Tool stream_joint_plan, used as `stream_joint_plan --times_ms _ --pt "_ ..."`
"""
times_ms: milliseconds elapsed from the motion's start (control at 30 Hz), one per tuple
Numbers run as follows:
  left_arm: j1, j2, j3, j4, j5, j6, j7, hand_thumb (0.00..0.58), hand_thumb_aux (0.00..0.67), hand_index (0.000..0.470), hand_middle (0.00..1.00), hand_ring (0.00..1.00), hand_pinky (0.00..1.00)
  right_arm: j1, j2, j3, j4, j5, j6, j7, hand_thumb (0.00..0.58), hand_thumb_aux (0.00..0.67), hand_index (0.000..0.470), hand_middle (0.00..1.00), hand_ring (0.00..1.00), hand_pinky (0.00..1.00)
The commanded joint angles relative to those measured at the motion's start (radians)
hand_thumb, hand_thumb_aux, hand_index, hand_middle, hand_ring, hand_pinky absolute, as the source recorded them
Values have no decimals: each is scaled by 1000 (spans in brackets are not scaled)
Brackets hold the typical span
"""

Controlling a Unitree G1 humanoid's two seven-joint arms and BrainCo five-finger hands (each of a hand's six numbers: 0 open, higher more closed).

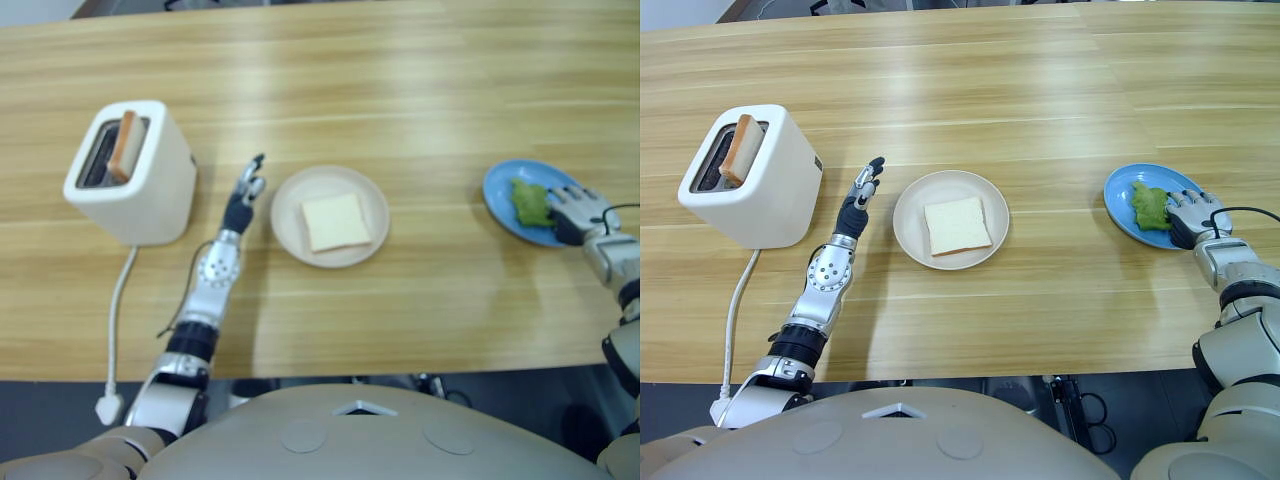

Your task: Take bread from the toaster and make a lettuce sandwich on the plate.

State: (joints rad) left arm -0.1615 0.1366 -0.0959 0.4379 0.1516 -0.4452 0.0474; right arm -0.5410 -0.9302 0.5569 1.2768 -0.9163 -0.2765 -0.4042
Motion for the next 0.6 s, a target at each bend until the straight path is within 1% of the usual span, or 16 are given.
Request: stream_joint_plan --times_ms 33,67,100,200,300,433,600 --pt "11 -1 7 -4 6 13 -2 0 0 0 0 0 0 0 -20 -7 -28 20 -26 -27 580 670 460 0 0 0" --pt "11 0 8 -3 6 13 -2 0 0 0 0 0 0 0 -26 -16 -42 28 -32 -36 580 670 460 882 882 882" --pt "12 1 9 -3 5 12 -2 0 0 0 0 0 0 0 -34 -25 -57 36 -39 -43 580 670 460 1000 1000 1000" --pt "11 1 9 -3 6 12 -1 0 0 0 0 0 0 18 -73 -61 -139 68 -57 -71 580 670 460 1000 1000 1000" --pt "12 3 11 -3 5 12 -1 0 0 0 0 0 0 64 -119 -106 -268 93 -53 -85 580 670 460 1000 1000 1000" --pt "10 3 13 1 6 10 0 0 0 0 0 0 0 156 -176 -195 -492 125 -12 -71 580 670 460 1000 1000 1000" --pt "5 1 17 7 8 7 1 0 0 0 0 0 0 272 -202 -308 -778 139 57 -28 580 670 460 1000 1000 1000"
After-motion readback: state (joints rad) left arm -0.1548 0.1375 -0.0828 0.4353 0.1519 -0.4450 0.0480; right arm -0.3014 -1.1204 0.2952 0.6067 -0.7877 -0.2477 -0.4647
